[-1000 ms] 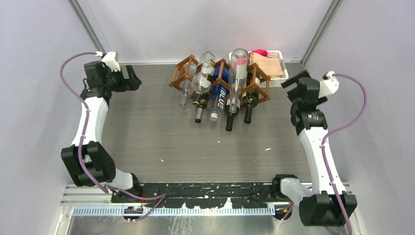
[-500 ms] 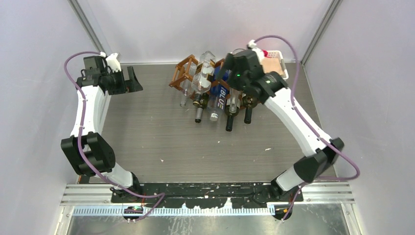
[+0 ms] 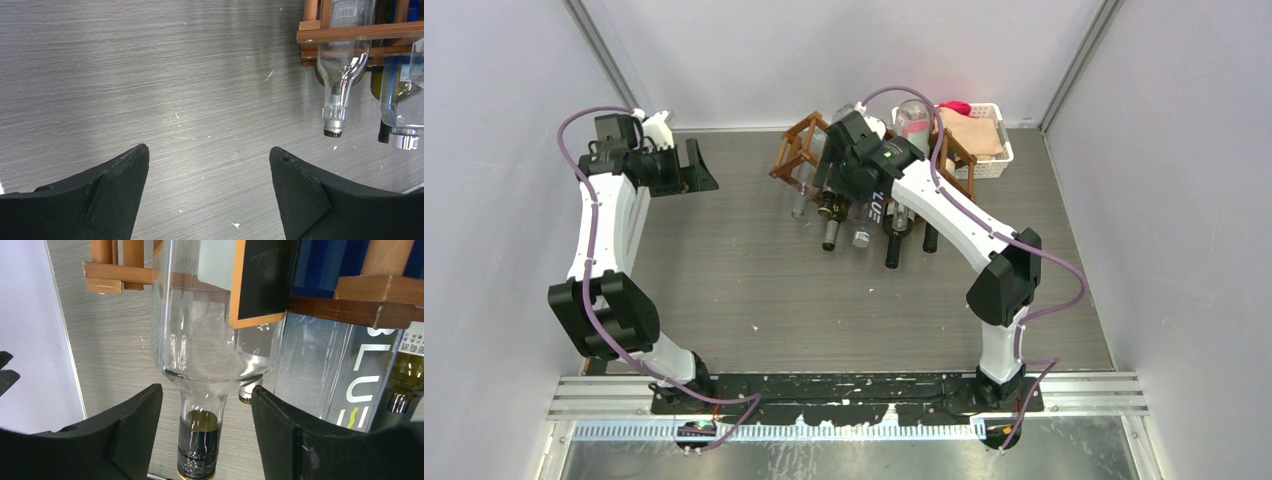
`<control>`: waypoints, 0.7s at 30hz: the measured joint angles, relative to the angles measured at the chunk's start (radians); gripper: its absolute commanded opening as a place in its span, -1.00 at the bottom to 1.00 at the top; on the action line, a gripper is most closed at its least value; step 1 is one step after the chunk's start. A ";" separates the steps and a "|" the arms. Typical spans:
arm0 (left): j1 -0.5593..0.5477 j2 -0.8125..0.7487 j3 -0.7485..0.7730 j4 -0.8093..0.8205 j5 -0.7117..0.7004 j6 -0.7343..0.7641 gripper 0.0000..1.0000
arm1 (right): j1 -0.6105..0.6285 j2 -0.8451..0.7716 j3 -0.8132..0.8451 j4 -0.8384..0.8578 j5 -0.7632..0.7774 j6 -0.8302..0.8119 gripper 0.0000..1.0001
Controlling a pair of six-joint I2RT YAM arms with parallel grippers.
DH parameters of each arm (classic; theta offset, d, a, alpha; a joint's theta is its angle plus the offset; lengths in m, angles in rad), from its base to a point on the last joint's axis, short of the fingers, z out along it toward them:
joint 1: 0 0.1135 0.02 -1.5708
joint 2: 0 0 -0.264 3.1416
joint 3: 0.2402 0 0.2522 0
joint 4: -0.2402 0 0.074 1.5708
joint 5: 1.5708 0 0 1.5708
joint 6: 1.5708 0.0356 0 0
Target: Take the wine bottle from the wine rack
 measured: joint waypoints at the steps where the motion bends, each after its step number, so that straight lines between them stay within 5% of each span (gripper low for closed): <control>1: 0.000 0.000 0.005 -0.006 0.005 0.002 0.78 | 0.000 0.005 0.000 -0.002 -0.001 0.003 0.34; 21: -0.069 0.000 0.065 -0.075 0.042 0.031 0.76 | 0.013 0.030 -0.036 0.044 0.015 0.053 -0.03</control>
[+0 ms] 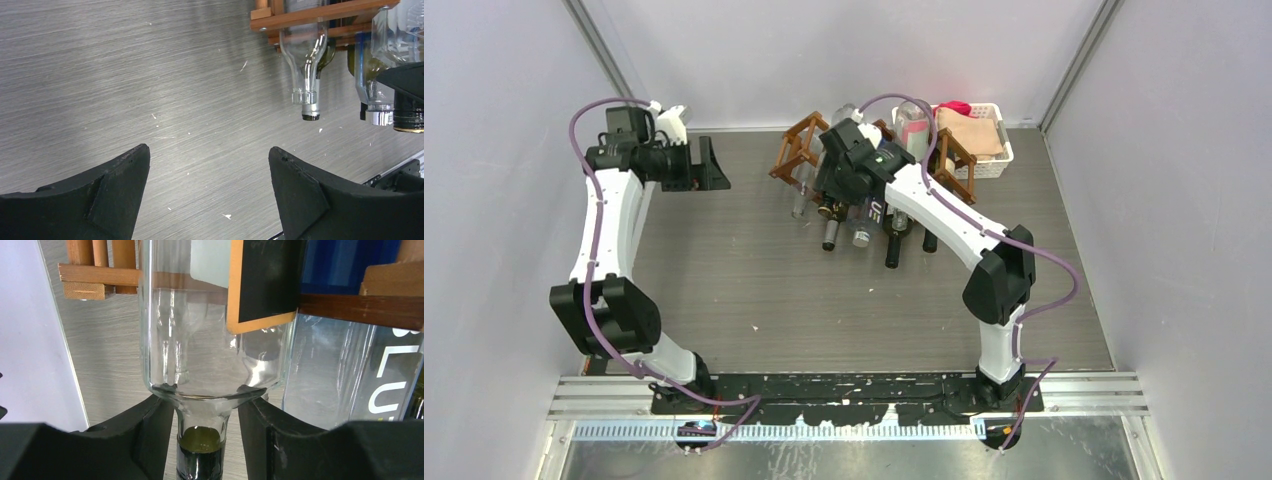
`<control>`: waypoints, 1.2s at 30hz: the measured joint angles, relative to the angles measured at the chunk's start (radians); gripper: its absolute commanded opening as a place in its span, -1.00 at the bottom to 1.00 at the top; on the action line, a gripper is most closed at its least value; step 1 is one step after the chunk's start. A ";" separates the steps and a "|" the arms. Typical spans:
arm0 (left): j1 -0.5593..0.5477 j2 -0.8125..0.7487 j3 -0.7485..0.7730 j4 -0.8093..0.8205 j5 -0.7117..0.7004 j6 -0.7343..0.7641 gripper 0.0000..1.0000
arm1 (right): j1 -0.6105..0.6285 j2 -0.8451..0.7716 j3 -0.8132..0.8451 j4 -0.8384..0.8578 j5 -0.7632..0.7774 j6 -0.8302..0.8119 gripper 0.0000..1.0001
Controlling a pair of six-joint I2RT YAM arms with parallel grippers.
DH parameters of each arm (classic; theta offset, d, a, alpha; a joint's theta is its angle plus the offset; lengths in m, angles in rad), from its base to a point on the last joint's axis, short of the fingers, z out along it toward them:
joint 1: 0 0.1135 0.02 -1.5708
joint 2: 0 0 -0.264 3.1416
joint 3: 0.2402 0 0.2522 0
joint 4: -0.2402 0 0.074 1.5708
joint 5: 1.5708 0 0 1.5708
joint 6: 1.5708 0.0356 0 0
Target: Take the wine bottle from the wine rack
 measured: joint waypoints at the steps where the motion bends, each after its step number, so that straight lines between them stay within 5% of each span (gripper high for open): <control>1: -0.006 0.000 0.004 -0.004 0.000 0.002 0.75 | 0.000 0.000 -0.003 0.004 0.005 0.003 -0.08; 13: -0.079 0.000 0.041 -0.034 0.001 0.026 0.79 | 0.006 -0.008 -0.045 0.076 0.042 0.023 -0.98; 23: -0.175 -0.001 0.092 -0.058 0.004 0.141 0.99 | 0.002 -0.123 -0.080 0.058 0.059 -0.017 -0.99; 36: -0.248 -0.054 0.127 -0.066 0.080 0.291 0.99 | 0.002 -0.373 -0.126 -0.042 0.021 -0.053 -0.99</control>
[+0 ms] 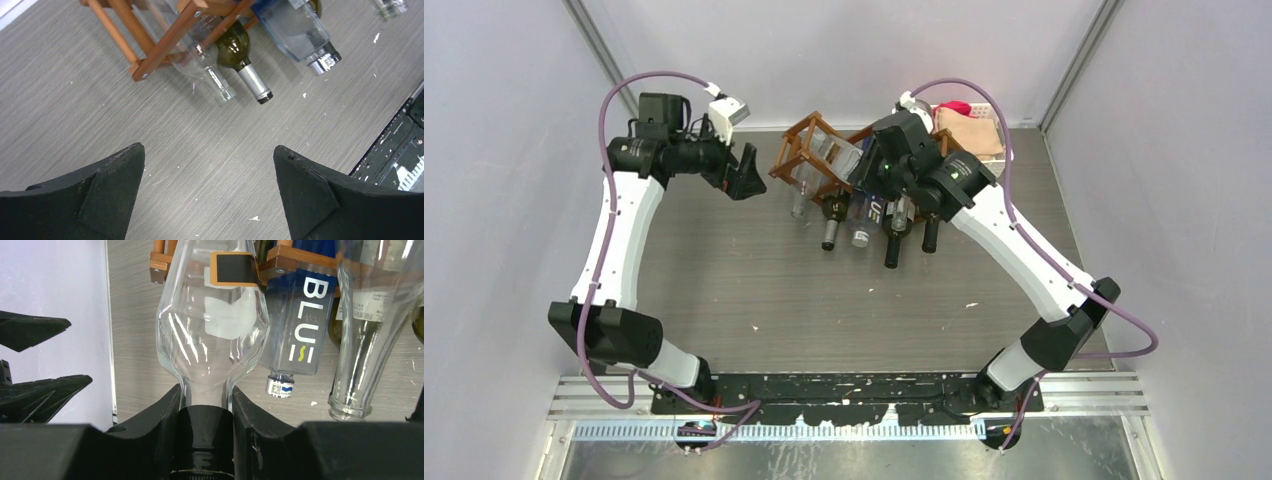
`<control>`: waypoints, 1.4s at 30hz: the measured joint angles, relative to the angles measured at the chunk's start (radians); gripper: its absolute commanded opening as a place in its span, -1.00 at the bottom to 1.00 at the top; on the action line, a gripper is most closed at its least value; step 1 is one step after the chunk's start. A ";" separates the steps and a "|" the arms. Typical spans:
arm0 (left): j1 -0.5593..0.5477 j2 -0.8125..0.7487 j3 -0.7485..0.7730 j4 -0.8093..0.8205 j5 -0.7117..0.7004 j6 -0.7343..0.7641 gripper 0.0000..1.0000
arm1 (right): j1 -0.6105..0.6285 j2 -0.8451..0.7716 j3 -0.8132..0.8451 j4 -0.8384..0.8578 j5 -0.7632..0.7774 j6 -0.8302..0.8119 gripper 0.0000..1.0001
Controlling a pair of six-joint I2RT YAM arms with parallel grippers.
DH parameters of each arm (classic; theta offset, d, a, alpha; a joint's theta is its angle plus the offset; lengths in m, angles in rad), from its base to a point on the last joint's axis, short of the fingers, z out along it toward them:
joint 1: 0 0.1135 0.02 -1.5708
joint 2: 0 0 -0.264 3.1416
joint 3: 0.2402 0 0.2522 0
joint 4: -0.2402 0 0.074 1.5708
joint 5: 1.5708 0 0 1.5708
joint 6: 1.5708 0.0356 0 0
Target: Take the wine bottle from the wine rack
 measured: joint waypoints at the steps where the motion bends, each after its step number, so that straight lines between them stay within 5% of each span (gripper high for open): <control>1: -0.004 -0.005 0.000 0.001 0.008 0.011 0.99 | 0.000 -0.005 -0.002 -0.005 -0.002 -0.002 -0.99; 12: -0.122 -0.186 -0.128 0.030 0.084 0.188 0.99 | -0.002 -0.071 -0.003 -0.064 -0.035 -0.028 -0.99; 23: -0.301 -0.392 -0.291 0.108 0.060 0.407 0.99 | 0.014 -0.128 0.019 -0.155 -0.243 -0.073 -0.99; 42: -0.463 -0.515 -0.506 0.279 -0.073 0.410 0.92 | 0.222 -0.009 0.046 -0.153 -0.380 -0.114 -0.99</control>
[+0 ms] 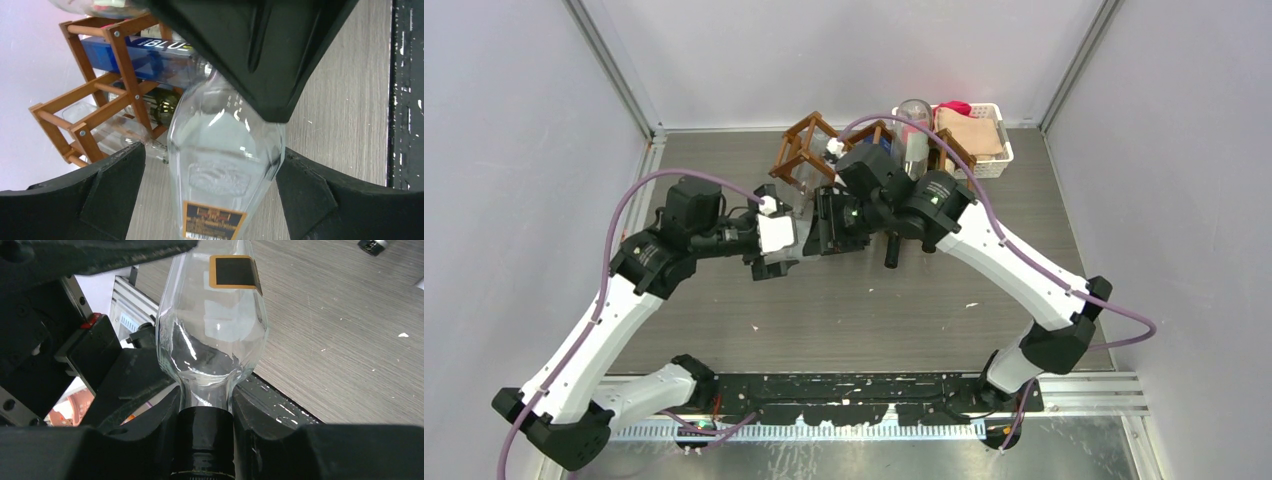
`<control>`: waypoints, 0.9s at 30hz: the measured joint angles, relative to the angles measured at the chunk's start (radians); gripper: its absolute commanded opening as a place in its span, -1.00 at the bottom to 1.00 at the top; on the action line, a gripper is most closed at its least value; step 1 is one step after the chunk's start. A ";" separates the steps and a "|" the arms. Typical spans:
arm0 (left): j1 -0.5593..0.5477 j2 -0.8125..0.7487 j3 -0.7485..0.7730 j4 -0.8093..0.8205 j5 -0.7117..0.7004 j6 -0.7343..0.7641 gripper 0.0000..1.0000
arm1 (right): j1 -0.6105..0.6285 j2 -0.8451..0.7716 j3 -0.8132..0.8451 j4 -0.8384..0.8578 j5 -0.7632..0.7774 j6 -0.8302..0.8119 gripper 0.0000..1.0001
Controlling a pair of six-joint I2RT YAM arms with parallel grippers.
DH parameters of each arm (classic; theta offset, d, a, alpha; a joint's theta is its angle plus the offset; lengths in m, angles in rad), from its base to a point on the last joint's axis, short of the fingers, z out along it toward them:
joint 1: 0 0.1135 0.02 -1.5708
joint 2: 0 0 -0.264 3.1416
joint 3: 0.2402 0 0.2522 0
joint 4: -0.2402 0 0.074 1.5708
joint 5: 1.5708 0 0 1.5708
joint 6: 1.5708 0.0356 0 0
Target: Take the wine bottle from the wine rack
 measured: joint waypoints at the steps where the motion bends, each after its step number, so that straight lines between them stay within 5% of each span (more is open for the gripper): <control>1: -0.005 0.000 0.000 -0.010 0.000 0.005 0.90 | 0.006 0.008 0.004 0.000 -0.001 -0.002 -0.99; 10: -0.029 -0.029 -0.013 -0.111 0.008 0.058 0.55 | 0.035 0.035 0.026 0.019 -0.039 0.000 -0.99; 16: -0.029 -0.053 -0.035 -0.117 0.000 0.071 -0.47 | 0.047 0.043 0.026 0.013 -0.054 0.002 -0.97; 18: -0.029 -0.049 -0.042 -0.112 -0.005 0.066 -0.87 | 0.048 0.049 0.026 0.012 -0.054 0.002 -0.52; 19: -0.029 -0.048 -0.047 -0.107 -0.010 0.064 -0.99 | 0.048 0.053 0.026 0.011 -0.054 0.002 -0.08; 22: -0.029 -0.047 -0.069 -0.087 -0.036 0.048 -1.00 | 0.046 0.065 0.026 0.021 -0.055 0.006 0.52; 27: -0.023 -0.043 -0.102 -0.059 -0.058 0.000 -1.00 | 0.026 0.064 0.036 0.027 0.000 -0.034 0.80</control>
